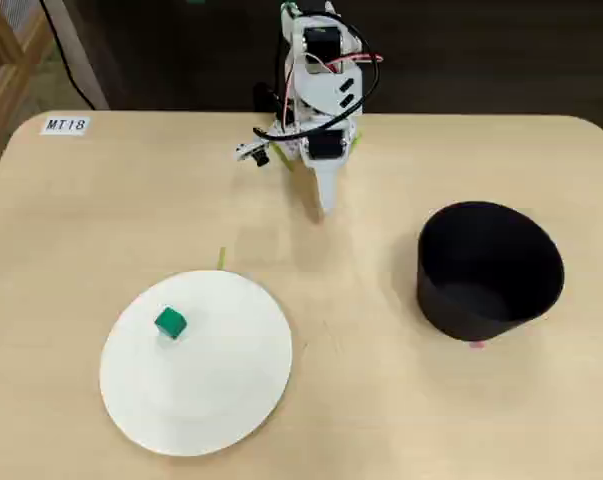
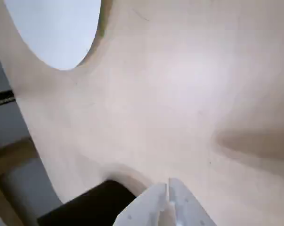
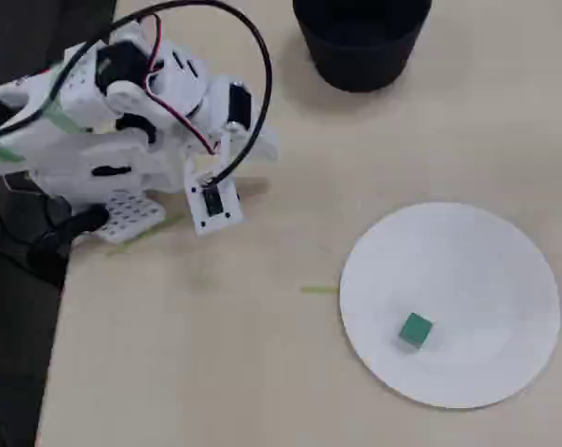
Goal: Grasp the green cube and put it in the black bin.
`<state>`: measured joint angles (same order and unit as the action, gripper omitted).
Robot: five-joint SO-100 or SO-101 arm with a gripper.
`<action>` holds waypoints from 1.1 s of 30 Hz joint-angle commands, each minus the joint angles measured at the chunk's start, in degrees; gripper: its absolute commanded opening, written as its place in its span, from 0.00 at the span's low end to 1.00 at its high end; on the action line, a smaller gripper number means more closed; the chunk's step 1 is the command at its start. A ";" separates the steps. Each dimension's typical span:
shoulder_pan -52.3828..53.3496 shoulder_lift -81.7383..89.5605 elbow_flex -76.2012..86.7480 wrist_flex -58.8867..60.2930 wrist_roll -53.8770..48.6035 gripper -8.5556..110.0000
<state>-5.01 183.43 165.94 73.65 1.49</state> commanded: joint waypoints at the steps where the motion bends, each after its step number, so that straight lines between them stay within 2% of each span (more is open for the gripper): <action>1: 2.37 0.26 -0.35 -0.88 2.64 0.21; 4: 1.93 0.26 -0.35 -0.88 2.29 0.21; 6: 2.90 0.26 -0.35 -0.97 3.78 0.08; 15: 2.02 0.26 -0.35 -1.58 3.87 0.07; 19: 0.79 -1.93 -13.62 -2.20 4.31 0.07; 22: 2.02 -20.13 -33.31 -2.55 2.02 0.07; 26: 2.55 -49.66 -61.70 6.94 -0.35 0.07; 31: 2.99 -62.75 -69.17 2.46 1.05 0.07; 33: 3.43 -69.08 -75.32 5.54 -0.18 0.07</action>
<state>-2.37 121.03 99.49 77.34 2.11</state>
